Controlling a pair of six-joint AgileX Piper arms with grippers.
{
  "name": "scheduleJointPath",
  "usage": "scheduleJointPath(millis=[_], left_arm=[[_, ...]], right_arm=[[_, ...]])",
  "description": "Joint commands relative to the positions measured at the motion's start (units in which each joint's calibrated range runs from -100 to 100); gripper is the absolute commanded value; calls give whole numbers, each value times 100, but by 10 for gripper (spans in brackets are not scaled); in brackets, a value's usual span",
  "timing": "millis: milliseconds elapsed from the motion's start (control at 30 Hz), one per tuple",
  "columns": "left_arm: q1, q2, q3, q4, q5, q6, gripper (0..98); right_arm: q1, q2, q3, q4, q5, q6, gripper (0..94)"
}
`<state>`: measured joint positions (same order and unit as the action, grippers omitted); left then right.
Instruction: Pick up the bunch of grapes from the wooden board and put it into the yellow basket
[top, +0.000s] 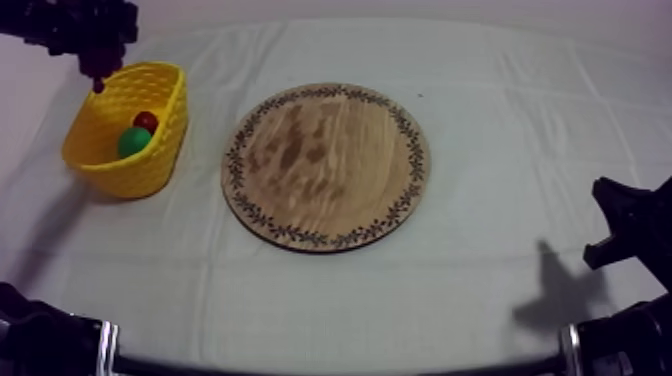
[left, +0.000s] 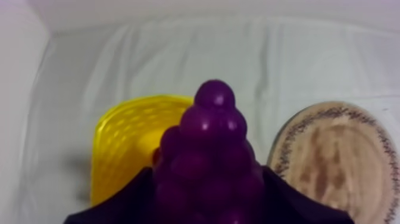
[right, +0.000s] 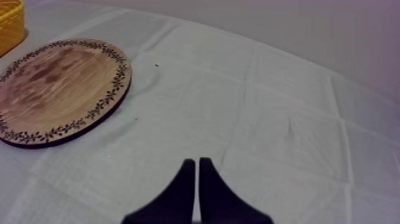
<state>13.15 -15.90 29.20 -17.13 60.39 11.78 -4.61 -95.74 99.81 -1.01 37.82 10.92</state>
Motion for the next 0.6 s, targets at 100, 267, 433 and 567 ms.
scheduleJointPath(millis=[100, 267, 433, 567], left_arm=[[-169, 311, 425, -90, -102, 85, 406], [-260, 804, 579, -113, -222, 150, 409], [-330, 1273, 574, -100, -431, 179, 408], [-366, 1572, 478, -122, -583, 222, 404]], right_arm=[[2, -1, -3, 1, 0, -1, 4], [2, -1, -3, 1, 0, 2, 4], [2, -1, -3, 1, 0, 0, 4], [2, -1, -3, 1, 0, -1, 4]])
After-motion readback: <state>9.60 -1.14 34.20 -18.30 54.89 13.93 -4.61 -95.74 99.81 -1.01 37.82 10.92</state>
